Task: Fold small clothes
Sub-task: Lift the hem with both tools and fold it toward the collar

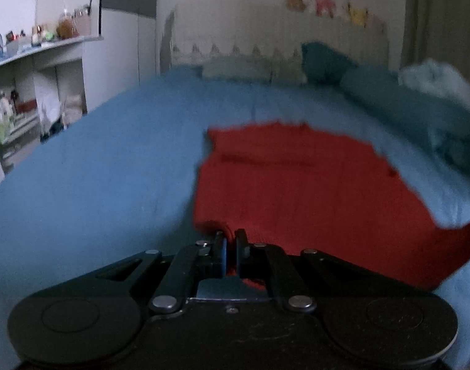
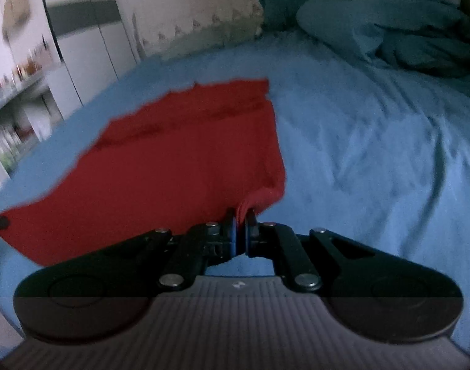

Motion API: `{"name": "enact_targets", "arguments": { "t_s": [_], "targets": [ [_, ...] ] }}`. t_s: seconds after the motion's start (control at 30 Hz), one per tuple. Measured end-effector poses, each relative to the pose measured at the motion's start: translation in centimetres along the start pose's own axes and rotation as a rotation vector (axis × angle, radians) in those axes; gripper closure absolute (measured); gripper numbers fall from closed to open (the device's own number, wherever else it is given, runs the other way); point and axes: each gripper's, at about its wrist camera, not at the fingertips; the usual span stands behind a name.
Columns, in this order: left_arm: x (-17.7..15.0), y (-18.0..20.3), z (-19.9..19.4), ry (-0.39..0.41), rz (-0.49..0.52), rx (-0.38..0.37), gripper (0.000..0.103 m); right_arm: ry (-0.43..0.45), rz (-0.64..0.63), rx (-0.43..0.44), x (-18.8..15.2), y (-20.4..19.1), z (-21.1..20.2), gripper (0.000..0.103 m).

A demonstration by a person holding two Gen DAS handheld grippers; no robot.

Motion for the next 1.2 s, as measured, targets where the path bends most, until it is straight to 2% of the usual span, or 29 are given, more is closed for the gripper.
{"name": "enact_targets", "arguments": {
  "t_s": [0.17, 0.27, 0.4, 0.5, 0.67, 0.73, 0.87, 0.9, 0.93, 0.97, 1.0, 1.03, 1.07, 1.13, 1.2],
  "targets": [
    [8.6, 0.1, 2.8, 0.094, -0.046, 0.033, 0.098, 0.081, 0.057, 0.091, 8.7, 0.1, 1.4, 0.083],
    [14.6, 0.3, 6.6, 0.132, -0.075, 0.048, 0.098, 0.122, 0.089, 0.109, 14.7, 0.2, 4.2, 0.083],
    [22.1, 1.2, 14.7, 0.157, -0.08, 0.098, 0.098, 0.136, 0.125, 0.079, 22.9, 0.3, 11.2, 0.083],
    [25.7, 2.0, 23.1, 0.112, -0.099, 0.121, 0.098, 0.115, 0.13, 0.028, 27.6, 0.6, 19.0, 0.083],
    [26.2, 1.7, 34.8, -0.048, -0.136, 0.156, 0.098, 0.036, 0.144, -0.035, 29.6, 2.4, 30.7, 0.083],
    [25.7, 1.1, 36.6, -0.078, -0.152, 0.165, 0.098, -0.006, 0.177, -0.071, 29.5, 3.3, 33.9, 0.083],
    [26.6, -0.5, 38.6, -0.125, -0.201, 0.145, 0.097, -0.029, 0.23, -0.059, 30.2, 4.9, 36.2, 0.083],
    [27.1, -0.7, 39.0, -0.136, -0.205, 0.142, 0.093, -0.032, 0.238, -0.049, 30.8, 5.2, 36.5, 0.082],
    [27.4, -0.8, 39.1, -0.142, -0.203, 0.147, 0.084, -0.039, 0.246, -0.039, 31.1, 5.3, 36.6, 0.079],
    [27.7, -1.1, 39.0, -0.142, -0.201, 0.156, 0.061, -0.048, 0.254, -0.019, 31.4, 5.4, 36.5, 0.072],
    [28.0, -1.1, 38.3, -0.134, -0.192, 0.18, 0.047, -0.05, 0.261, -0.011, 31.4, 5.4, 36.1, 0.064],
    [27.9, -1.0, 37.5, -0.118, -0.174, 0.201, 0.026, -0.041, 0.256, -0.023, 31.3, 5.2, 35.5, 0.033],
    [27.5, -0.7, 36.0, -0.094, -0.136, 0.225, 0.021, -0.015, 0.231, -0.045, 31.2, 4.8, 34.6, 0.009],
    [26.3, -0.1, 33.4, -0.06, -0.063, 0.223, 0.018, 0.046, 0.123, -0.061, 30.2, 3.3, 31.9, 0.001],
    [24.1, 0.2, 31.3, -0.085, -0.024, 0.164, 0.014, 0.017, 0.032, -0.041, 29.0, 1.6, 30.8, 0.001]
  ]
}}
Point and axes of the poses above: each gripper's, at about its wrist camera, not at the fingertips, and z roughly the way its jaws point, y to its right, x to its top, and after that the axes turned 10 degrees about -y, right-handed
